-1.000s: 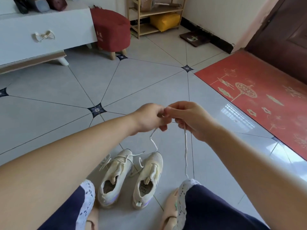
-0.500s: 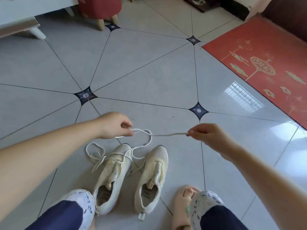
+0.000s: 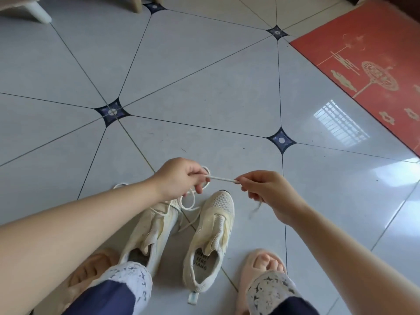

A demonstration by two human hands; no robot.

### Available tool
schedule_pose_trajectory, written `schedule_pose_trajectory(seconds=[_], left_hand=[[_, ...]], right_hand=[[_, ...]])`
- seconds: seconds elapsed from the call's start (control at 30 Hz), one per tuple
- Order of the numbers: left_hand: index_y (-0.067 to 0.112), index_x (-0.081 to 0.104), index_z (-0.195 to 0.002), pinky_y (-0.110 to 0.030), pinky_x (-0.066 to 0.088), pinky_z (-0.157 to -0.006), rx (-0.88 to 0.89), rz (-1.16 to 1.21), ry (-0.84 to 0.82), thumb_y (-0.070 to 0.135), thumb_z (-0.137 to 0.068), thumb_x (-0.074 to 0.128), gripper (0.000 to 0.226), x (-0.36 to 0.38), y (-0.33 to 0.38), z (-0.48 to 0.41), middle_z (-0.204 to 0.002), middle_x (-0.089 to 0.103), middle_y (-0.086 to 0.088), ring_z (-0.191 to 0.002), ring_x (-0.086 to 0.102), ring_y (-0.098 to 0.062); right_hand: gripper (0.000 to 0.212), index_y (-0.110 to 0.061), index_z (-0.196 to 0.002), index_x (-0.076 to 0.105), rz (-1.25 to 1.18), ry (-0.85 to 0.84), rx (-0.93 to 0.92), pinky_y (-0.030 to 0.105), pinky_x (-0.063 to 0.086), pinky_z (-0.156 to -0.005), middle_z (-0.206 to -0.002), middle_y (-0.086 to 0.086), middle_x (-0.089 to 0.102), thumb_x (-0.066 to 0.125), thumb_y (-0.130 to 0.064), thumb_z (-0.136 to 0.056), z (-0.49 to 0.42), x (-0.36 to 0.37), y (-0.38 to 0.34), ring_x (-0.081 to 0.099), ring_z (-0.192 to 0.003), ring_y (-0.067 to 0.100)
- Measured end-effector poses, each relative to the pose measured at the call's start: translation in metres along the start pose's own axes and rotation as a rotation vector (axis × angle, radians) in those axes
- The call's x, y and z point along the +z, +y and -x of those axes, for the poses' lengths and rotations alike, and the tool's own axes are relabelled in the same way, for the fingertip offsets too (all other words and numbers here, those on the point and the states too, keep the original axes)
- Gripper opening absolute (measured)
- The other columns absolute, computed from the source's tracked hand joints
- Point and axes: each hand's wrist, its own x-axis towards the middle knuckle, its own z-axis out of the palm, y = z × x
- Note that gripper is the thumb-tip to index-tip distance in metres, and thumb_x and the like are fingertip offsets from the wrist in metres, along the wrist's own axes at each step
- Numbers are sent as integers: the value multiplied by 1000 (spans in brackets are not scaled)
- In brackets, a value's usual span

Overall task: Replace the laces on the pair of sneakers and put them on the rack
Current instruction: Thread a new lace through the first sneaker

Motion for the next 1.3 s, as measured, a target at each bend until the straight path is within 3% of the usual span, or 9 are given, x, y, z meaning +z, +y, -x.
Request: schedule_pose_trajectory(seconds=[0.1,0.2,0.33,0.5,0.67,0.87,1.03,1.17,1.3], left_hand=[[13,67,-80,-10,40,-47,-83,-68,58,8,-90,53,18,-8,-17,6,-62,65,4,-43,50,1],[16,67,-89,-21,45,-70,-169,-269,52,16,-88,58,8,-17,-24,11,-85,69,2,-76,62,-14],[20,43,-133,-18,33,-89,-75,-290,-70,32,-75,73,67,-6,-9,21,-125,53,8,-114,48,-6],[18,42,-134,-19,43,-84,72,22,-102,13,-83,65,57,21,12,26,-112,60,4,-88,59,-4],[9,69,-94,-4,35,-54,84,-69,50,9,-88,57,13,18,0,29,-66,62,8,-52,51,10],[20,62,-83,-26,48,-75,-16,-91,-46,23,-78,71,11,29,-15,23,-82,65,3,-78,60,-12],[21,72,-91,-4,39,-63,15,-138,6,18,-80,67,11,40,-22,17,-71,62,14,-68,55,2],[23,73,-86,-11,43,-65,-8,-142,29,24,-80,67,8,42,-28,16,-66,62,15,-65,55,3],[24,69,-72,-29,49,-80,-105,-131,91,26,-79,68,8,46,-38,12,-79,69,9,-82,62,-10]], right_hand=[[12,-25,-76,72,121,86,37,16,41,-57,-61,-12,62,65,-21,-84,0,-9,11,50,-55,5],[15,-29,-73,71,134,128,23,17,40,-58,-61,-12,62,65,-19,-83,1,-7,14,51,-56,5],[17,-34,-73,69,202,32,-82,15,44,-59,-61,-15,64,67,-19,-81,7,25,1,51,-54,-2],[17,-22,-84,65,-10,-98,-96,14,43,-54,-69,-4,67,59,-6,-87,17,48,-10,57,-57,3],[7,-18,-80,65,45,-27,-58,14,46,-54,-64,-6,69,66,-12,-83,17,43,1,57,-55,4],[24,-19,-82,67,60,-42,9,15,52,-59,-65,-6,69,53,1,-88,11,54,16,63,-57,3],[3,-11,-84,60,-45,-44,42,17,49,-52,-65,-1,71,61,-12,-88,9,56,24,66,-57,9],[11,-16,-72,63,1,-7,54,15,45,-50,-59,-5,67,68,-17,-82,6,52,30,57,-50,4],[13,-19,-74,66,414,115,51,16,42,-53,-68,-6,66,61,-23,-85,3,56,46,55,-57,7]])
